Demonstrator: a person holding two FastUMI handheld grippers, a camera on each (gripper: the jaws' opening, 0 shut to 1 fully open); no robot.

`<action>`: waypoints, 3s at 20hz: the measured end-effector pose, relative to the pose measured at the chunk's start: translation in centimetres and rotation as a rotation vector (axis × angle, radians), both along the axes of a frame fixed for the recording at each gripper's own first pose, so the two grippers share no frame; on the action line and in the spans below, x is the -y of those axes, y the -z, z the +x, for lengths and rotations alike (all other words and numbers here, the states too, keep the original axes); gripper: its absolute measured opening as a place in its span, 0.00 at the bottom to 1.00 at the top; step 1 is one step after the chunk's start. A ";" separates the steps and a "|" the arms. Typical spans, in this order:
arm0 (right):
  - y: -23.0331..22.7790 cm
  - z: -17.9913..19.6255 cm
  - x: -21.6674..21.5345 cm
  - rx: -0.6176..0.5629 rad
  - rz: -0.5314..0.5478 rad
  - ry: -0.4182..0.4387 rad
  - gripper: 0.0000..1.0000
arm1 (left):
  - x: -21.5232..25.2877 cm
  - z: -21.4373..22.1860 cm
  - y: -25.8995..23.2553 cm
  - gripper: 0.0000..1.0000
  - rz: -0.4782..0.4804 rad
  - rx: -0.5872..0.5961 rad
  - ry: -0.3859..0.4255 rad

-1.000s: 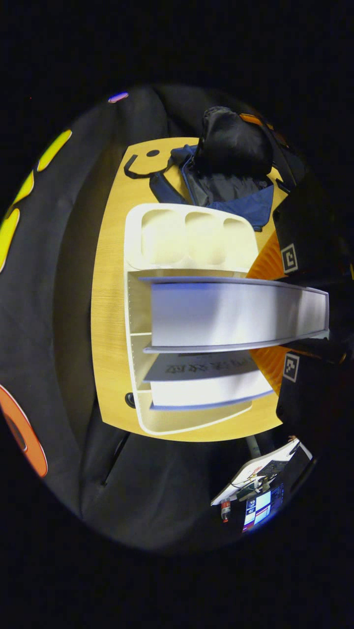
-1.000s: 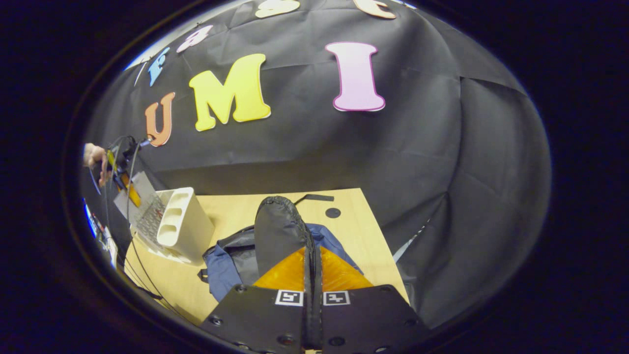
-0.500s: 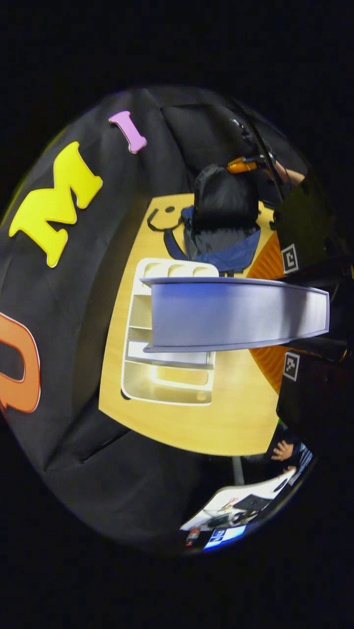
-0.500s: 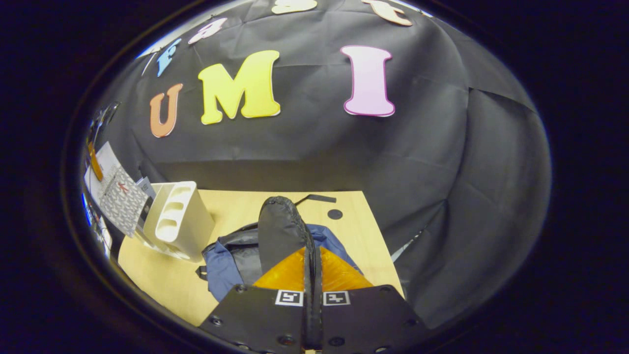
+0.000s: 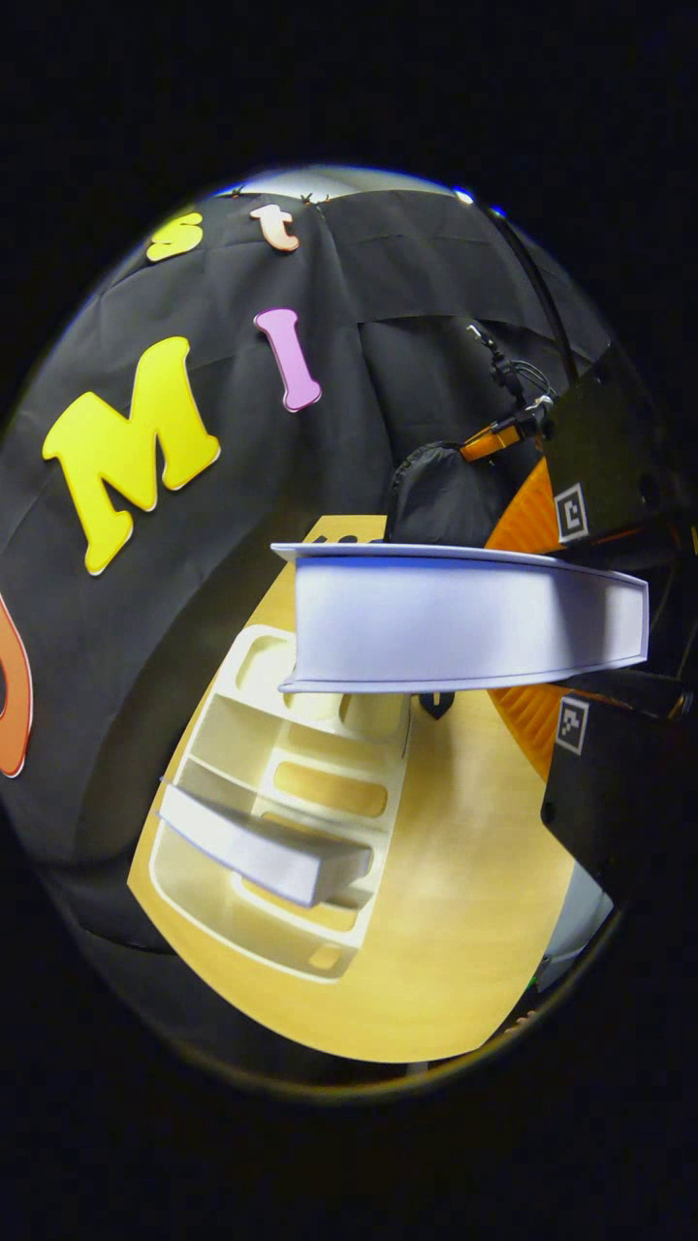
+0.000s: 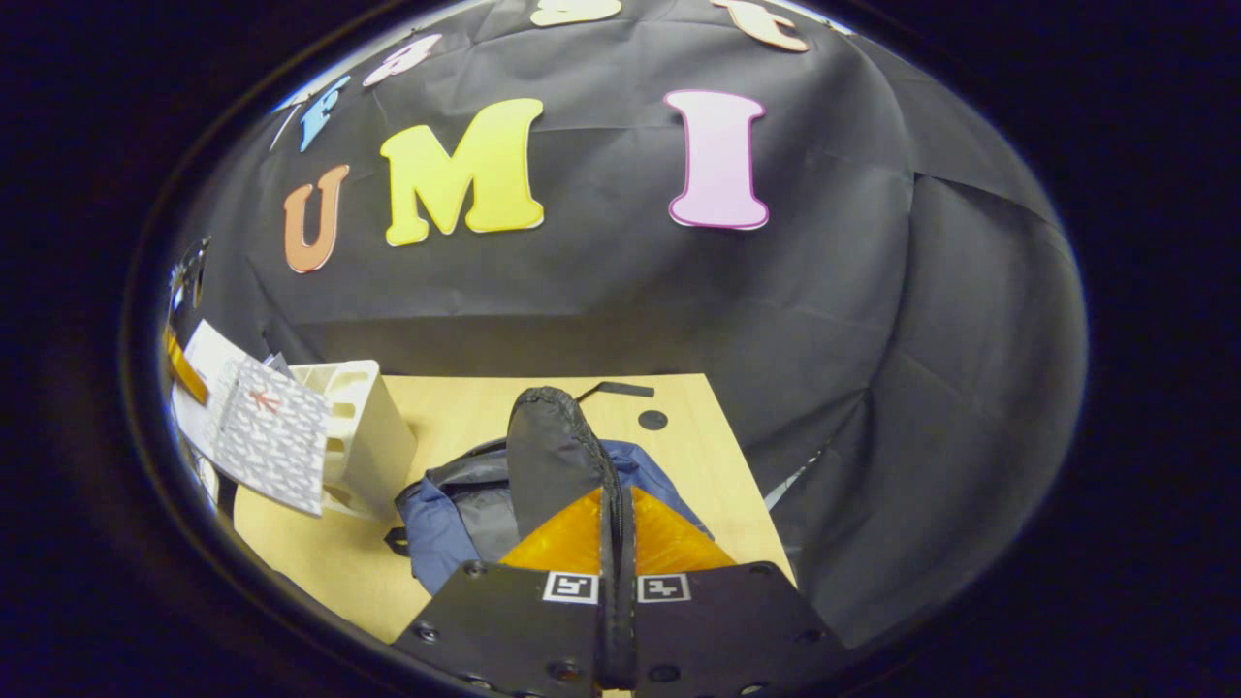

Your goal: Open the schoolbag, grab two books from the bookshelf and put them into the schoolbag.

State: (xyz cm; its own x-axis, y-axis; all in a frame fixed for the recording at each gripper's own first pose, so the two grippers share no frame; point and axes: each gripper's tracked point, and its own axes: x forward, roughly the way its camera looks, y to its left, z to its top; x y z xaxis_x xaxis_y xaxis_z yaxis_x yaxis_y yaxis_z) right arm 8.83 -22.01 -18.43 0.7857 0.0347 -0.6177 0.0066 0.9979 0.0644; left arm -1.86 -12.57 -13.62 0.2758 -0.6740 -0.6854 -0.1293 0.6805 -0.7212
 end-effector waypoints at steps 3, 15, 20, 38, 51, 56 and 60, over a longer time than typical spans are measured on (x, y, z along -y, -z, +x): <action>-0.1 0.2 0.3 -0.004 0.003 0.009 0.00 | 4.8 -1.2 3.3 0.43 -0.027 0.010 0.032; -0.9 0.4 2.1 -0.013 -0.002 0.056 0.00 | 20.3 -0.4 13.6 0.44 -0.115 0.039 0.087; -2.0 0.6 2.6 -0.011 -0.030 0.050 0.00 | 24.1 -0.4 15.0 0.41 -0.236 0.021 0.082; -2.6 1.2 -0.6 -0.004 -0.074 -0.012 0.00 | 26.9 0.2 23.3 0.77 -0.188 -0.141 0.125; -2.4 0.4 -3.3 0.006 -0.076 -0.037 0.00 | 11.9 1.1 13.6 0.81 0.456 0.175 0.336; -2.6 0.2 -4.5 0.016 -0.104 -0.054 0.00 | 5.7 1.1 7.9 0.82 0.565 0.257 0.249; -3.0 -0.2 -5.0 0.016 -0.142 -0.066 0.00 | -1.3 2.1 3.6 0.82 0.582 0.257 0.137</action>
